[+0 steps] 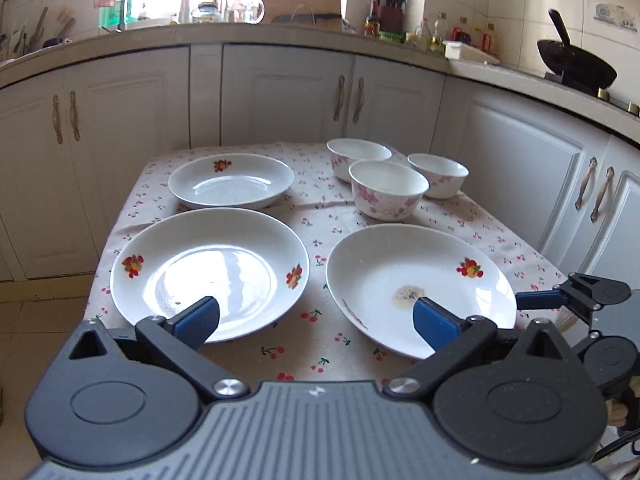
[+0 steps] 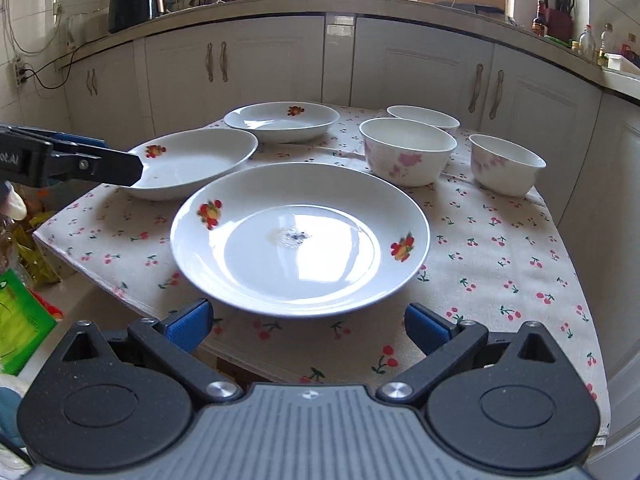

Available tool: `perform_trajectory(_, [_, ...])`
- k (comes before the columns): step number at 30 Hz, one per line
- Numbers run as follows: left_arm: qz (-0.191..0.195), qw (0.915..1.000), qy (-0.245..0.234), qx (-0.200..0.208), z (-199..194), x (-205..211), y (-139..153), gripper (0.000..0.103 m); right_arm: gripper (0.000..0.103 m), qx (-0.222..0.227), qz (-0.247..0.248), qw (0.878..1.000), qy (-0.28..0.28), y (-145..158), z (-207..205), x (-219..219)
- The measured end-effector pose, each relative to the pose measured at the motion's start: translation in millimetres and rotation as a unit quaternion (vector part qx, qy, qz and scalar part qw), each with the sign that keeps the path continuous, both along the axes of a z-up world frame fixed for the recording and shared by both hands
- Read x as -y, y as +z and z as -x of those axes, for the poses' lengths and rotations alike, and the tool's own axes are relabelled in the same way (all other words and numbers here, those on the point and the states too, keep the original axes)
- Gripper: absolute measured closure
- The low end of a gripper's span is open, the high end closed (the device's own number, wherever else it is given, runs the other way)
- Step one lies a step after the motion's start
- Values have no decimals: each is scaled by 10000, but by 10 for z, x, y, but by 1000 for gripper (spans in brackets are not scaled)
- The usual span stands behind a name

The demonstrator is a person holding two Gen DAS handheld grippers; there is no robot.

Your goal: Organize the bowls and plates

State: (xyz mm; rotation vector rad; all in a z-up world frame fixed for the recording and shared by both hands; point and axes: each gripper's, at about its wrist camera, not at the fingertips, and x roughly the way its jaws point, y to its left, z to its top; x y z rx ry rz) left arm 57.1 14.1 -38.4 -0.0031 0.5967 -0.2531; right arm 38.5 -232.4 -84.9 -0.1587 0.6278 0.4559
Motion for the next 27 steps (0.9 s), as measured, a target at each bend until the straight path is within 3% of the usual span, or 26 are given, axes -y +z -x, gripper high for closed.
perform_trajectory(9, [-501, 9954, -714, -386, -311, 168, 88, 1, 0, -13, 26, 9999, 128, -118, -146, -42])
perform_trajectory(13, [-767, 9880, -1241, -513, -508, 296, 121, 1, 0, 0, -10, 9998, 196, -133, -174, -46])
perform_trajectory(18, [-800, 9783, -1771, -722, -778, 431, 120, 1, 0, 20, -40, 9997, 257, -138, -183, -43])
perform_trajectory(27, [-1081, 9610, -2319, -1053, -1250, 625, 5, 1, 0, 322, -174, 9990, 270, -190, -100, -4])
